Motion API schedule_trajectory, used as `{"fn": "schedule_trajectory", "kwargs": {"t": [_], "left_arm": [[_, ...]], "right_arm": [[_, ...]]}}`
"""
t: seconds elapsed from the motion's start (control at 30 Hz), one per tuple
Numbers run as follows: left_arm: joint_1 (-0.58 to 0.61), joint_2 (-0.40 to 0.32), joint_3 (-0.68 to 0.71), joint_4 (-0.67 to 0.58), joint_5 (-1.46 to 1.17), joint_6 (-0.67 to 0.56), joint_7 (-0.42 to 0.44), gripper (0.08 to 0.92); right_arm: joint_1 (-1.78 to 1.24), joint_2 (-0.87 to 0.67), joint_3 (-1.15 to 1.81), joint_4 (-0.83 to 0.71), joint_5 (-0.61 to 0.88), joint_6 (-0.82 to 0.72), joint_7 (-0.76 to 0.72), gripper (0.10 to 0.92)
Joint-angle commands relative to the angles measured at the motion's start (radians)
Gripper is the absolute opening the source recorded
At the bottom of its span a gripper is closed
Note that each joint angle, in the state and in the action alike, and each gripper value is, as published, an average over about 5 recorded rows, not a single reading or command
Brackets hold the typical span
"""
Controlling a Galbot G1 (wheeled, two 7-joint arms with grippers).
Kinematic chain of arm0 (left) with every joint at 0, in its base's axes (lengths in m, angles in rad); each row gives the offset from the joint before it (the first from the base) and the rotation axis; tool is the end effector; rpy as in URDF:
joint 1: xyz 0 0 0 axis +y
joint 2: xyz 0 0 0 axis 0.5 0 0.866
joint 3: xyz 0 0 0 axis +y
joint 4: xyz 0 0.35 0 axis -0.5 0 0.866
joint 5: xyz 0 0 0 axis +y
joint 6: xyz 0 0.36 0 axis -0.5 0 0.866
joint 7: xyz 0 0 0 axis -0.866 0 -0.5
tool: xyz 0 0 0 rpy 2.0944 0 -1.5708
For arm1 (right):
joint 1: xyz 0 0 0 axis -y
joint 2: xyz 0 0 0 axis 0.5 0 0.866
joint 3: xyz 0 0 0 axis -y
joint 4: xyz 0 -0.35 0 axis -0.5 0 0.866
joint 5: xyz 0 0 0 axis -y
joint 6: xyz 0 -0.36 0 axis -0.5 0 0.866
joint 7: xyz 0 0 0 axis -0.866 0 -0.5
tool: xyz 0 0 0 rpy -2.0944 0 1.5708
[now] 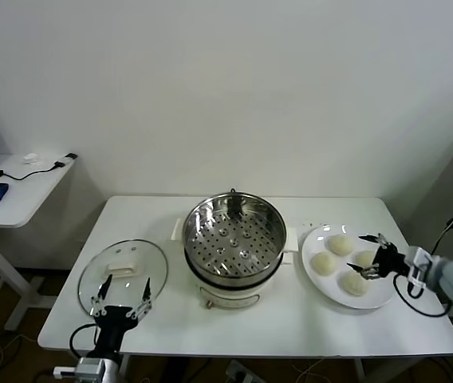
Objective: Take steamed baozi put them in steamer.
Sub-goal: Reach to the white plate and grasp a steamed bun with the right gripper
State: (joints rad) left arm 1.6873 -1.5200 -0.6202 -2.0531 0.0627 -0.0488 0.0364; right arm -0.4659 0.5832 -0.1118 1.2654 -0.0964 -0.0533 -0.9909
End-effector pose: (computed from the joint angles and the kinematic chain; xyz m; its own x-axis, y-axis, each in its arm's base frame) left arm 0.1464 0.0400 -0.3350 -0.9938 -0.0184 0.1097 -0.0011 0.9878 0.1557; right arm 0.4629 -0.2703 -0.2013 -0.4377 -0.3030 0.8465 -0.8984 0.1854 -0.3982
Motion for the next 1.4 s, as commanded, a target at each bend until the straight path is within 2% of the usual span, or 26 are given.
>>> {"fn": "schedule_trajectory", "kwargs": {"t": [0.03, 0.27, 0.43, 1.13, 1.23, 1.4], "left_arm": [[0.002, -0.003, -0.002, 0.008, -0.008, 0.007, -0.003, 0.823], [-0.008, -0.002, -0.014, 0.021, -0.020, 0.018, -0.007, 0.823], [-0.016, 0.003, -0.023, 0.026, -0.021, 0.024, -0.007, 0.823], [-0.044, 0.013, -0.032, 0.057, -0.031, 0.034, -0.006, 0.823], [-0.044, 0.013, -0.033, 0.060, -0.031, 0.033, -0.006, 0.823], [-0.044, 0.014, -0.034, 0.061, -0.031, 0.032, -0.006, 0.823]], "right_arm": [[0.510, 0.016, -0.483, -0.291, -0.129, 0.088, -0.191, 0.823], [0.595, 0.236, -0.580, -0.529, -0.189, 0.121, -0.206, 0.823], [0.583, 0.335, -0.563, -0.652, -0.212, 0.143, -0.202, 0.823], [0.505, 0.524, -0.403, -0.870, -0.367, 0.197, -0.176, 0.821], [0.504, 0.533, -0.390, -0.886, -0.381, 0.201, -0.176, 0.792], [0.506, 0.542, -0.374, -0.903, -0.388, 0.202, -0.177, 0.694]]}}
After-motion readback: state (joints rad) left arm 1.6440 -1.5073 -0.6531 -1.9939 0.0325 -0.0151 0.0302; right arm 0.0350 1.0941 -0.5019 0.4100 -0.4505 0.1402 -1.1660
